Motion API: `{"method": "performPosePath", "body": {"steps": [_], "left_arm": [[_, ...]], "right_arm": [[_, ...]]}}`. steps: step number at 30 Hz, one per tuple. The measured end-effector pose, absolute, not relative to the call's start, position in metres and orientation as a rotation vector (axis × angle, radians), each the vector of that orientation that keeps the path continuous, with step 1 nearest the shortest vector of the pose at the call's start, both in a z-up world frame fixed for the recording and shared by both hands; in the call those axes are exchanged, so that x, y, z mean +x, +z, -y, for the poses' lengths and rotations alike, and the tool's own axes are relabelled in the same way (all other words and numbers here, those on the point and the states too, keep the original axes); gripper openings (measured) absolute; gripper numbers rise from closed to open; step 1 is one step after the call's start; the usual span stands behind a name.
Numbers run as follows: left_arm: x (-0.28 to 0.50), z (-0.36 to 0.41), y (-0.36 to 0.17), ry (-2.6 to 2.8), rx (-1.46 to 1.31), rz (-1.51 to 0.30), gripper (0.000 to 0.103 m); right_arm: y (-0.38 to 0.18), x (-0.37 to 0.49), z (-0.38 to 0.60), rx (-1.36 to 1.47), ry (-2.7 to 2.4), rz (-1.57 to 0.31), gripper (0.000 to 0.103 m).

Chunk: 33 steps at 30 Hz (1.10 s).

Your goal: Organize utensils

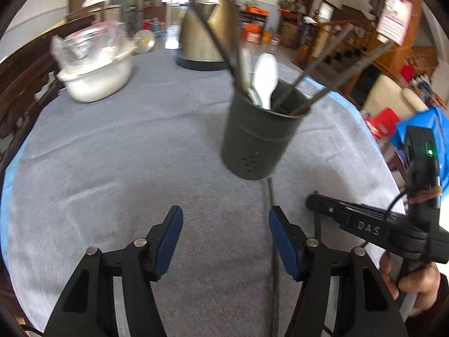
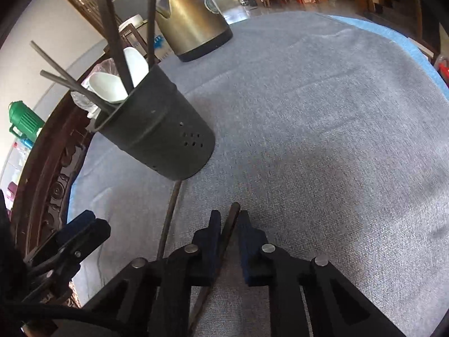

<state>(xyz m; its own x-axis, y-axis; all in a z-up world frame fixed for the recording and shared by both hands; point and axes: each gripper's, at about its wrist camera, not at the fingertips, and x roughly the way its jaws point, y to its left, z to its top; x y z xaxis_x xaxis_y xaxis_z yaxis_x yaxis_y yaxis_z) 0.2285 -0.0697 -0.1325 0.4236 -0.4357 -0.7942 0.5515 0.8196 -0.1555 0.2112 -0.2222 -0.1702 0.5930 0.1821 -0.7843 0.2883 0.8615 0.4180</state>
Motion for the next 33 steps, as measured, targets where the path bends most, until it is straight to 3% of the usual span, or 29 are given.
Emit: {"method": "performPosePath", "body": {"steps": [7, 8, 10, 12, 18, 25, 33], "left_arm": [[0.252, 0.11, -0.148, -0.727, 0.162, -1.039, 0.061], [0.254, 0.115, -0.152, -0.72, 0.161, -1.058, 0.051], [0.255, 0.125, -0.16, -0.716, 0.16, -1.103, 0.041], [0.257, 0.131, -0.166, -0.714, 0.156, -1.12, 0.036], [0.265, 0.141, -0.174, -0.691, 0.134, -1.138, 0.009], [0.26, 0.129, -0.162, -0.669, 0.103, -1.107, 0.005], [0.227, 0.086, -0.098, -0.666, 0.039, -0.936, 0.005]], "right_arm": [[-0.162, 0.197, 0.253, 0.596, -0.122, -0.873, 0.013], [-0.162, 0.196, 0.256, 0.605, -0.129, -0.868, 0.013], [-0.162, 0.193, 0.261, 0.617, -0.134, -0.864, 0.012], [-0.162, 0.188, 0.266, 0.624, -0.138, -0.852, 0.012], [-0.159, 0.183, 0.264, 0.623, -0.118, -0.833, 0.012], [-0.139, 0.17, 0.254, 0.606, -0.077, -0.768, 0.011], [-0.105, 0.152, 0.247, 0.62, -0.016, -0.648, 0.008]]}}
